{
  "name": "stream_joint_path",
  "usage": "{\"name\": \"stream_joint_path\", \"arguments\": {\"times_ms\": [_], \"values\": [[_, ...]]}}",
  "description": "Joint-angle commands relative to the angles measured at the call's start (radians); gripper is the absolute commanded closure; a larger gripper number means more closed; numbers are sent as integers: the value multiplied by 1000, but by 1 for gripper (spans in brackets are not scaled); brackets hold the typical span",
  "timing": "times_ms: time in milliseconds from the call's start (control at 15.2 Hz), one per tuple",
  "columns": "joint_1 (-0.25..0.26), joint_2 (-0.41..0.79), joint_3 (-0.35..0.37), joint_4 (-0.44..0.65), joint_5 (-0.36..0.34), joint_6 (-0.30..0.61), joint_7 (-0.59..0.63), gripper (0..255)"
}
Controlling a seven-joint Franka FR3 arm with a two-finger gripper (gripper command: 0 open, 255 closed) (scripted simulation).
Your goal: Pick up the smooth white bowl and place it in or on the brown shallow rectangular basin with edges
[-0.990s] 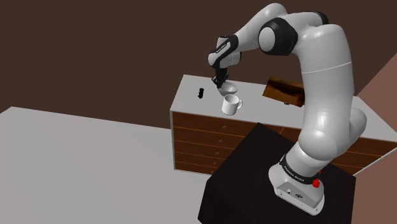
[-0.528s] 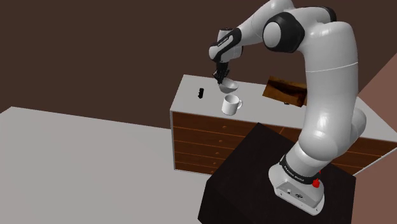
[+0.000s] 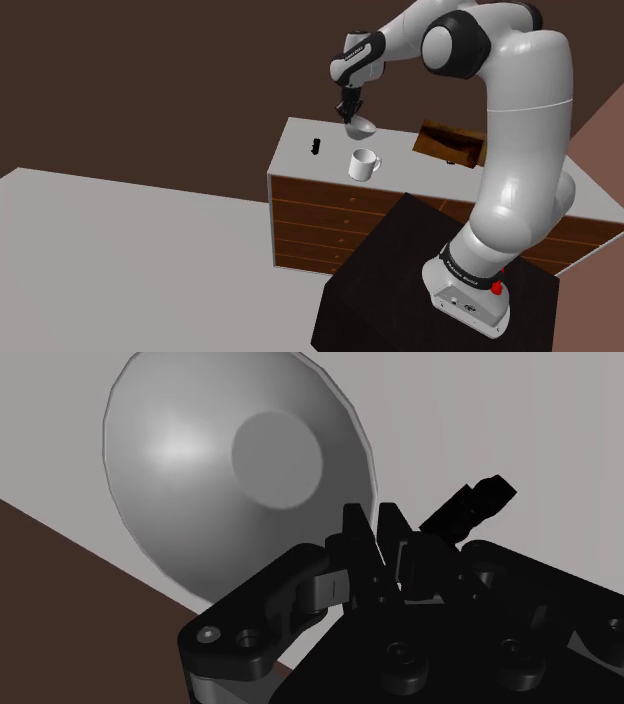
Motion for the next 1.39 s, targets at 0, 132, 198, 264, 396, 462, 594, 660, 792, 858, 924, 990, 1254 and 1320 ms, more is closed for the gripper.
{"name": "stream_joint_path", "arguments": {"times_ms": [0, 132, 198, 264, 396, 462, 594, 660, 792, 858, 924, 990, 1254, 1320], "values": [[2, -15, -2, 6, -4, -21, 1, 255], [4, -29, -4, 14, -7, -42, 2, 255], [4, -35, -5, 17, -8, -52, 2, 255], [5, -42, -6, 22, -10, -63, 2, 255], [6, -54, -8, 31, -13, -84, 3, 255], [7, -60, -9, 36, -14, -95, 3, 255], [8, -72, -11, 46, -17, -117, 3, 255], [8, -77, -11, 52, -18, -128, 4, 255], [9, -88, -13, 64, -21, -150, 4, 255], [9, -90, -13, 66, -21, -155, 4, 255], [-2, -105, -19, 47, -22, -148, -15, 255], [-14, -118, -25, 28, -22, -143, -34, 255], [-64, -165, -50, -31, -21, -124, -112, 255], [-77, -175, -56, -43, -21, -121, -132, 255]]}}
